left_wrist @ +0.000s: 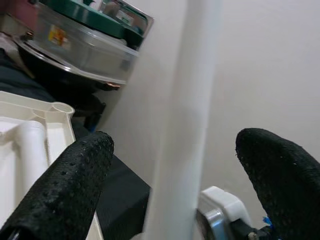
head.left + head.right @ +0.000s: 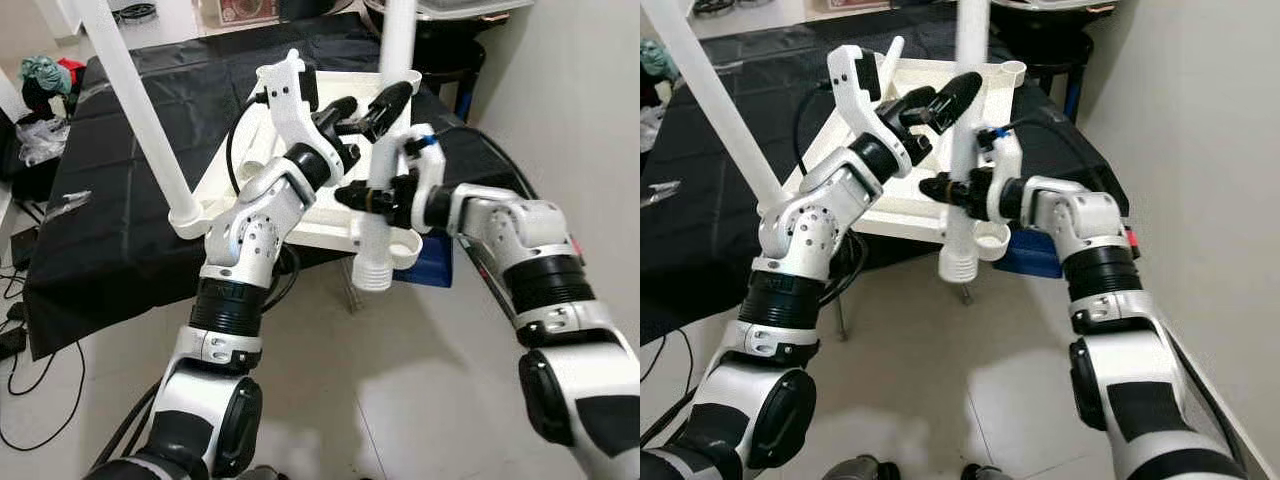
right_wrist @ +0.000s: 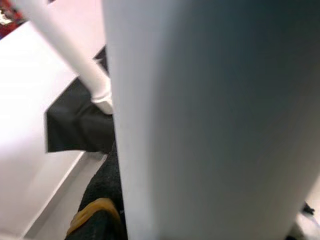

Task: Building children table

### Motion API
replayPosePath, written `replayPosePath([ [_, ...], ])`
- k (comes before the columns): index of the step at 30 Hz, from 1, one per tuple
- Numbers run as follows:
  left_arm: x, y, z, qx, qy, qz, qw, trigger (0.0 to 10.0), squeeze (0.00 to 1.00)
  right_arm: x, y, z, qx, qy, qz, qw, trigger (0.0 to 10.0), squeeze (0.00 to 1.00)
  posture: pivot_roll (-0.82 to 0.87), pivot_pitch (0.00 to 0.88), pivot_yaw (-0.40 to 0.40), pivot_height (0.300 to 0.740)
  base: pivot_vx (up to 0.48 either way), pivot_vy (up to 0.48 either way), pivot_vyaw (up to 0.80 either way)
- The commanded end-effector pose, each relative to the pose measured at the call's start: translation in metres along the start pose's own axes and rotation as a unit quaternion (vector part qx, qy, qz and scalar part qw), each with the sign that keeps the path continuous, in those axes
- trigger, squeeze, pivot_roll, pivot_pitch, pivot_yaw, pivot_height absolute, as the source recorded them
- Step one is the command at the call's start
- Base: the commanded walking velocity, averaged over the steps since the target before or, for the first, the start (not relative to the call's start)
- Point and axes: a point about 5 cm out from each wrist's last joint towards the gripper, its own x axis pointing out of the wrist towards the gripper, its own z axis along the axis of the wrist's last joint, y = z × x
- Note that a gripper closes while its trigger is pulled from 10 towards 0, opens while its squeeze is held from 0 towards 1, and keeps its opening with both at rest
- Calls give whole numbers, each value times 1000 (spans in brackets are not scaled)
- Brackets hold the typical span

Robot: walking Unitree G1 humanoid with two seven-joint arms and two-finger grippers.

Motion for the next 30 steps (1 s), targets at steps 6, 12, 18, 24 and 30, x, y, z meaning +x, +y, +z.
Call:
replayPosePath([
  [6, 0, 0, 10, 29, -16, 10, 999, 10000, 0, -3, -12, 11, -16, -47, -53, 997, 0, 0, 89, 135, -6, 740, 0, 0, 0],
  [12, -13, 2, 5, 44, -14, 35, 998, 10000, 0, -17, -19, 51, -66, -179, -135, 972, 0, 0, 90, 137, -5, 740, 0, 0, 0],
  [18, -28, 8, -8, 44, 8, 59, 997, 10000, 0, -27, -12, 72, -46, -243, -137, 959, 0, 0, 94, 138, -6, 740, 0, 0, 0],
  [24, -38, 12, -20, 61, 29, 78, 995, 10000, 0, -26, 1, 82, -11, -285, -101, 953, 0, 0, 89, 139, -5, 740, 0, 0, 0],
  [30, -60, 8, -35, 110, 49, 89, 989, 10000, 0, -32, 17, 88, -87, -353, -167, 916, 10000, 0, 90, 135, -12, 740, 0, 0, 0],
])
